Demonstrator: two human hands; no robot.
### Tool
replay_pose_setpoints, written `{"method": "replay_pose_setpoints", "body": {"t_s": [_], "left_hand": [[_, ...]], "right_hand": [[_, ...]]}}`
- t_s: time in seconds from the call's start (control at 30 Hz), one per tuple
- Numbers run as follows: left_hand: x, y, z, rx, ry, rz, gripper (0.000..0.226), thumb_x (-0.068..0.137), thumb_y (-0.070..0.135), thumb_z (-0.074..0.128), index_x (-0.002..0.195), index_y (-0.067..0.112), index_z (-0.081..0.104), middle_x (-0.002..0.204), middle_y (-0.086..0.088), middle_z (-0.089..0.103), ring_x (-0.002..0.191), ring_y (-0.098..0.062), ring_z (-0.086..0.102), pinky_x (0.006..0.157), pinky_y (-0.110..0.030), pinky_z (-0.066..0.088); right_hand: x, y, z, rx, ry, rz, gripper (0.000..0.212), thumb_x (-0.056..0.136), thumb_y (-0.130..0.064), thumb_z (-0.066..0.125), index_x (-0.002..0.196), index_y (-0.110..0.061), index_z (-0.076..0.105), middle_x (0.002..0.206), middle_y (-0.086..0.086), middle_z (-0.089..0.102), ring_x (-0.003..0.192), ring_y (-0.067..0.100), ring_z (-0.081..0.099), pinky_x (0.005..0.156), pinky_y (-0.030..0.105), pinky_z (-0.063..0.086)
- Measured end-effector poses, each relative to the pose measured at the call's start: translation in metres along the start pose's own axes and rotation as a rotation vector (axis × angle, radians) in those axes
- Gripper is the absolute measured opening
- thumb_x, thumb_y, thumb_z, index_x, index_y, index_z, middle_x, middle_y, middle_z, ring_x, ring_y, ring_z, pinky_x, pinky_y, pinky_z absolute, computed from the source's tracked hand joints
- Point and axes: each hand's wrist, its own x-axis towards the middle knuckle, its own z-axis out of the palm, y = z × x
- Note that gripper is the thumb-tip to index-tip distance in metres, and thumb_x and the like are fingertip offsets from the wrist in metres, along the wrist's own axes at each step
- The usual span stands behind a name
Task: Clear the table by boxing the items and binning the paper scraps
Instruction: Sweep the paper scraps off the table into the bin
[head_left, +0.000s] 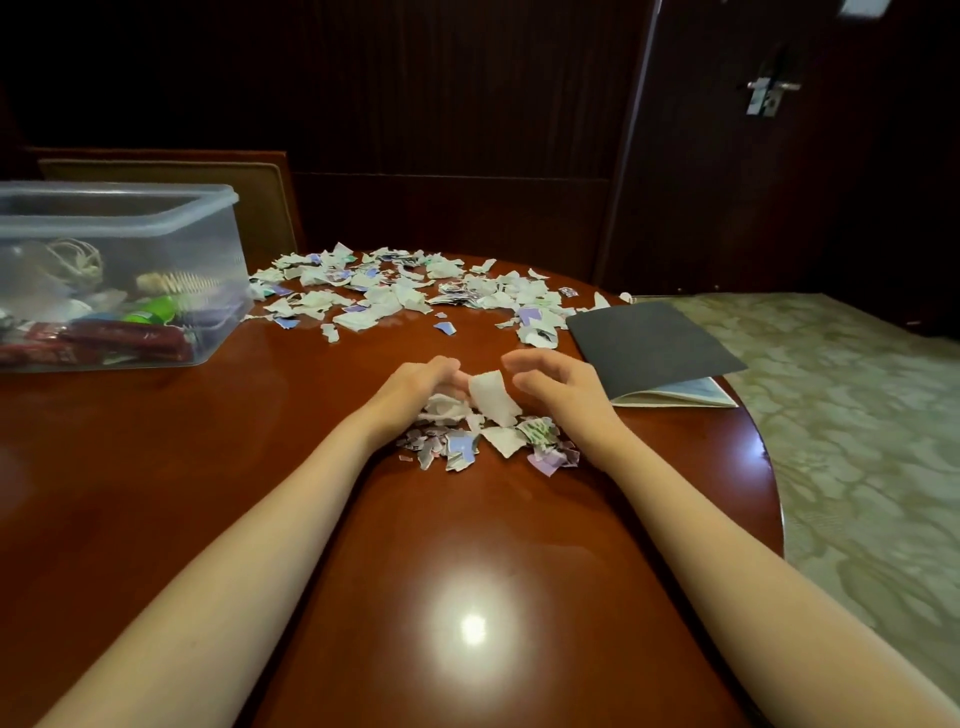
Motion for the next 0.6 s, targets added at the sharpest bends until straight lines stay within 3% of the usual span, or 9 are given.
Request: {"method": "replay_pose_setpoints", "body": {"t_s": [0.07, 0.1, 0.17, 0.23, 0.37, 0.47, 0.6], "left_hand": [[-0.006, 0.000, 0.001, -0.016, -0.019, 0.008, 0.042, 0.091, 0.046, 0.036, 0.092, 0.022, 0.070, 0.104, -0.001, 0.070, 0.111, -0.018, 0.057, 0.108, -0.039, 0.031], [-0.009, 0.000, 0.001, -0.036, -0.023, 0.016, 0.042, 0.087, 0.048, 0.037, 0.094, 0.022, 0.070, 0.106, 0.001, 0.069, 0.109, -0.016, 0.058, 0.107, -0.036, 0.035], [-0.018, 0.003, 0.002, -0.079, -0.015, 0.045, 0.043, 0.079, 0.048, 0.036, 0.096, 0.024, 0.067, 0.105, 0.004, 0.067, 0.104, -0.009, 0.060, 0.095, -0.025, 0.043], [-0.028, 0.004, 0.005, -0.098, -0.009, 0.072, 0.040, 0.080, 0.046, 0.037, 0.105, 0.026, 0.061, 0.108, 0.006, 0.062, 0.103, -0.004, 0.057, 0.086, -0.017, 0.043], [-0.039, 0.003, 0.017, -0.120, 0.039, 0.046, 0.043, 0.086, 0.049, 0.036, 0.124, 0.031, 0.046, 0.129, 0.005, 0.050, 0.123, -0.011, 0.045, 0.106, -0.030, 0.034], [-0.041, 0.009, 0.029, -0.111, 0.092, 0.017, 0.042, 0.099, 0.038, 0.028, 0.137, 0.024, 0.039, 0.141, -0.001, 0.043, 0.130, -0.015, 0.040, 0.103, -0.028, 0.030], [-0.048, 0.013, 0.046, -0.188, 0.155, 0.008, 0.045, 0.098, 0.038, 0.026, 0.139, 0.022, 0.037, 0.141, -0.004, 0.044, 0.129, -0.017, 0.042, 0.111, -0.035, 0.031]], "right_hand": [[-0.007, 0.002, -0.003, -0.118, 0.007, 0.040, 0.029, 0.094, -0.016, 0.047, 0.121, -0.018, 0.059, 0.124, -0.006, 0.057, 0.107, 0.005, 0.052, 0.076, 0.005, 0.041], [-0.011, 0.003, -0.004, -0.200, -0.032, 0.058, 0.033, 0.096, -0.020, 0.046, 0.128, -0.020, 0.054, 0.132, -0.005, 0.053, 0.114, 0.007, 0.050, 0.084, 0.007, 0.038], [-0.018, 0.005, -0.003, -0.323, -0.120, 0.077, 0.040, 0.097, -0.026, 0.045, 0.136, -0.022, 0.046, 0.143, -0.004, 0.044, 0.128, 0.010, 0.041, 0.097, 0.017, 0.029], [-0.023, 0.002, 0.001, -0.349, -0.134, 0.088, 0.042, 0.099, -0.029, 0.041, 0.140, -0.022, 0.040, 0.147, -0.004, 0.038, 0.132, 0.011, 0.038, 0.097, 0.018, 0.025], [-0.025, -0.007, 0.015, -0.366, -0.095, 0.147, 0.047, 0.101, -0.033, 0.030, 0.146, -0.018, 0.031, 0.152, -0.001, 0.031, 0.120, 0.010, 0.047, 0.103, 0.027, 0.028], [-0.028, -0.010, 0.025, -0.517, -0.137, 0.138, 0.047, 0.102, -0.030, 0.027, 0.147, -0.015, 0.029, 0.153, 0.002, 0.029, 0.139, 0.016, 0.029, 0.112, 0.029, 0.021], [-0.038, -0.015, 0.030, -0.456, -0.178, 0.073, 0.046, 0.101, -0.017, 0.026, 0.147, -0.017, 0.029, 0.149, 0.002, 0.037, 0.136, 0.018, 0.036, 0.107, 0.025, 0.028]]}}
